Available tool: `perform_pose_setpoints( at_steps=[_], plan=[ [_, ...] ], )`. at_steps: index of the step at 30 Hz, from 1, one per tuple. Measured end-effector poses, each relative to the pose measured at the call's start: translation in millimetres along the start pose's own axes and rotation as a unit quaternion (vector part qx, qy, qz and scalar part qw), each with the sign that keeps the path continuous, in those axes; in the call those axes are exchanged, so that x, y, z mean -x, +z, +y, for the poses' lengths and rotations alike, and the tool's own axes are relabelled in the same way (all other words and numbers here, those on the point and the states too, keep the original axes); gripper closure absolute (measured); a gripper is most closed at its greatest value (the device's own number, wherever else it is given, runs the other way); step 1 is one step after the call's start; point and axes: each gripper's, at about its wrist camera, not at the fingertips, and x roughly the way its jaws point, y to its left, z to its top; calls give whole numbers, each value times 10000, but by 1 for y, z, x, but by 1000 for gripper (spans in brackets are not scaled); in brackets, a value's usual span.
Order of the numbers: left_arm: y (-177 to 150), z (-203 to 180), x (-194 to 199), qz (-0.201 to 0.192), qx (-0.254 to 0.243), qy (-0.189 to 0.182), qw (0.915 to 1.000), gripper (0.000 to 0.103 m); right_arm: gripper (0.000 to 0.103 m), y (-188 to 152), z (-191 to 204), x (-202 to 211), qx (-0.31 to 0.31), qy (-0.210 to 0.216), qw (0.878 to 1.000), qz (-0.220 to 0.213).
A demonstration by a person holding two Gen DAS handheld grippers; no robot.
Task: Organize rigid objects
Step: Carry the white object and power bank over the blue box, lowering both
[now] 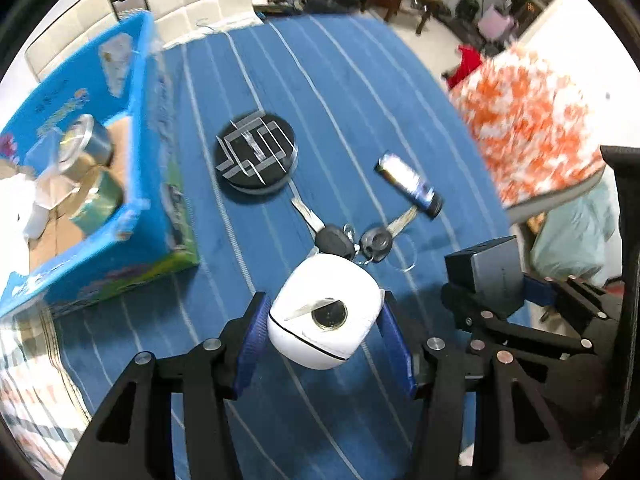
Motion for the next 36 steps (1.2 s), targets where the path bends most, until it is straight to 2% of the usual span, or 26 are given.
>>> perform_pose_setpoints(
  at_steps=[6,9,11,16,21,25,28,33,36],
  plan=[
    [2,36,63,-572,403,-86,9975,51,41,12,42,59,274,381,9977,-483],
    [0,60,95,-907,561,134,9942,51,41,13,75,83,510,555,9946,-719],
    [-3,78,114,-1130,686,410,9904,51,41,15,100,94,690,603,9921,-852],
    [-13,137,145,-1402,1113,792,9806,51,41,17,157,103,935,752,9879,-983],
    [-21,182,164,-1587,1480,1006,9710,51,41,18,214,110,1220,916,9830,-1022],
    [-22,213,163,-1563,1737,970,9675,51,41,21,245,101,1399,1095,9795,-951],
    [-17,244,152,-1397,1968,820,9670,51,41,27,268,83,1475,1353,9770,-731],
    [-3,302,119,-920,2368,459,9661,51,41,37,300,36,1648,1451,9747,-418],
    [4,324,95,-594,2606,107,9636,51,41,41,314,10,1629,1562,9740,-170]
  ],
)
